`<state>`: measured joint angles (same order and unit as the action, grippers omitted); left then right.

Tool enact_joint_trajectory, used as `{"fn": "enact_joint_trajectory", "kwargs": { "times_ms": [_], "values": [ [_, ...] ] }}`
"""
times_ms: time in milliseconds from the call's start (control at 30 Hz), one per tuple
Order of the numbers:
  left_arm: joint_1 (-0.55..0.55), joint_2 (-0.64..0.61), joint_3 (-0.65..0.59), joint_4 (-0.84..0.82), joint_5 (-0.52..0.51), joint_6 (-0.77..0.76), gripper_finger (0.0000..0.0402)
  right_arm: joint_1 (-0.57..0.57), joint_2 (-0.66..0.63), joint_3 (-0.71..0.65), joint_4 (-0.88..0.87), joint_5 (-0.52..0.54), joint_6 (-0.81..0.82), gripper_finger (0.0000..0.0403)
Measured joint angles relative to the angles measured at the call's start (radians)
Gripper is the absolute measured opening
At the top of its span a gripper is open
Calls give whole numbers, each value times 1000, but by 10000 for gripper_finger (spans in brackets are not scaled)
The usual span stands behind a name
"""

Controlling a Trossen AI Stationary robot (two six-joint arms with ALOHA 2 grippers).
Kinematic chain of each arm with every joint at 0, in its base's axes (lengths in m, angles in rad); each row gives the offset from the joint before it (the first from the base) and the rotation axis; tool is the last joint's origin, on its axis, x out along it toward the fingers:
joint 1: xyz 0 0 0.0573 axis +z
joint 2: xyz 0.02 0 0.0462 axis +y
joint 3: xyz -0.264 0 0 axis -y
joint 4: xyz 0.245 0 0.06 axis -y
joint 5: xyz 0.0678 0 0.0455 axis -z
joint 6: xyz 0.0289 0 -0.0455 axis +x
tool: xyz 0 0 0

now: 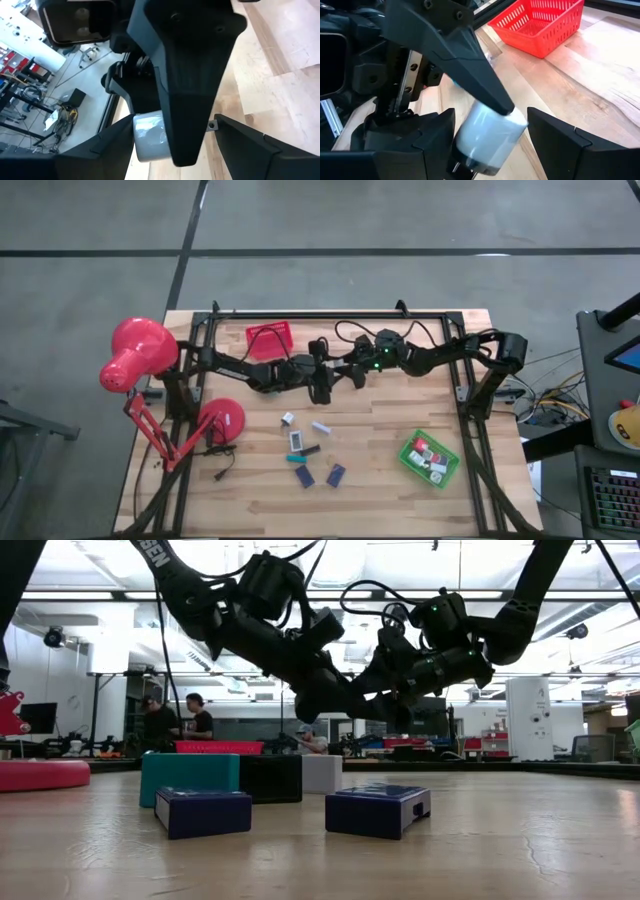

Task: Pick & Place Office items
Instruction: Put the top white black charger adapter into the green bin

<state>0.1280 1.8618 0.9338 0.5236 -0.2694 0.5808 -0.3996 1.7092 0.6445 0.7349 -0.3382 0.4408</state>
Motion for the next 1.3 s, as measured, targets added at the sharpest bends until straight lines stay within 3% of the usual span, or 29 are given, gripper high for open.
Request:
{"fn": "enact_joint_trajectory", "kwargs": {
  "times_ms": [500, 967, 1167, 1300],
  "values": [
    [0, 0, -3, -15, 2, 0, 266, 2, 0, 22, 1, 0, 20, 218],
    [0, 0, -3, -20, 8, 47, 266, 2, -1, 23, -23, 1, 39, 138],
    [0, 0, -3, -20, 7, 58, 266, 2, -1, 23, -24, 0, 39, 135],
    [0, 0, -3, -20, 7, 148, 266, 2, -1, 23, -24, 0, 31, 135]
  ]
}}
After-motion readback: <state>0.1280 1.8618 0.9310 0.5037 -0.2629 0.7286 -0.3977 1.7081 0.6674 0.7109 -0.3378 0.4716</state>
